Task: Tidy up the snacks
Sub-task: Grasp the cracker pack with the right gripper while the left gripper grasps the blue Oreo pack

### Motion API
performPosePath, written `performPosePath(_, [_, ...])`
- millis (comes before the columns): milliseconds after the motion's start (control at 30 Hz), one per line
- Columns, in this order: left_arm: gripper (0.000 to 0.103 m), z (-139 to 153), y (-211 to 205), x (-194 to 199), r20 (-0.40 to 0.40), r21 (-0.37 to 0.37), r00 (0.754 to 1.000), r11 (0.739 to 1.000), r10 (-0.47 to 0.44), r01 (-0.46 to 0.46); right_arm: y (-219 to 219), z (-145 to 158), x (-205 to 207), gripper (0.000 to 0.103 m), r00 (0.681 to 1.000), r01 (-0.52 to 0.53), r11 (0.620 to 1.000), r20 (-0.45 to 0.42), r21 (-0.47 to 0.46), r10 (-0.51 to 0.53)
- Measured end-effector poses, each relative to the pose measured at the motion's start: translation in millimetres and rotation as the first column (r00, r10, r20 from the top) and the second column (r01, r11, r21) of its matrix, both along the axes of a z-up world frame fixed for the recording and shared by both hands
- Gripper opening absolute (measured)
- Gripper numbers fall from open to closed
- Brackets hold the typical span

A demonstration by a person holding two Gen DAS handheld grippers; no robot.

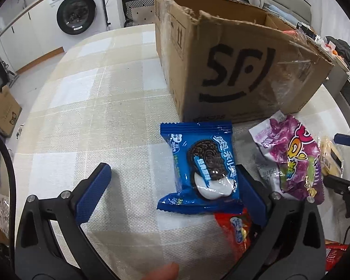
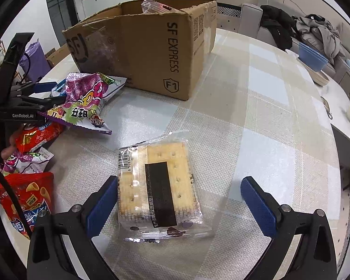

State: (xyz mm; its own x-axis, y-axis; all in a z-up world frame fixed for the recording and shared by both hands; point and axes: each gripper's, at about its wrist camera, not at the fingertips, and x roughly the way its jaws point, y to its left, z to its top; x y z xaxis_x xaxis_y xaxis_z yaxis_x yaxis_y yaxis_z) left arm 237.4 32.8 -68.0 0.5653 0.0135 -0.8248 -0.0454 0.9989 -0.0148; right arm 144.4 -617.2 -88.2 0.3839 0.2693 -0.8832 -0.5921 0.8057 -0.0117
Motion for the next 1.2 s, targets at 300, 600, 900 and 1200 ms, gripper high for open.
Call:
performPosePath(300, [0.102, -3.8, -1.5, 4.2, 0.002, -0.004, 1.0, 1.0, -0.015, 0.015, -1.7, -0.8, -5.5, 0.102, 1.0, -0.024, 1.0, 0.003, 0.007, 0.024])
performPosePath(600, [0.072, -3.0, -8.0, -10.4, 0.048, -0.008, 0.996, 0.997, -0.08, 0.081, 4.2, 6.6, -18.7, 0.078, 0.996, -0.091, 0.995, 0.026, 0.032, 0.09])
performPosePath(900, [0.042, 5.7, -23.2, -19.8, 0.074, -0.019, 0.99, 0.992, -0.119, 0.121, 12.0, 12.2, -32.3, 0.059, 0.988, -0.152, 0.987, 0.045, 0.049, 0.15])
performPosePath(1200, [0.041, 22.8, -21.6, -48.6, 0.127, -0.07, 0.983, 0.988, -0.129, 0.139, 13.8, 24.5, -32.0, 0.059, 0.982, -0.174, 0.981, 0.089, 0.085, 0.167])
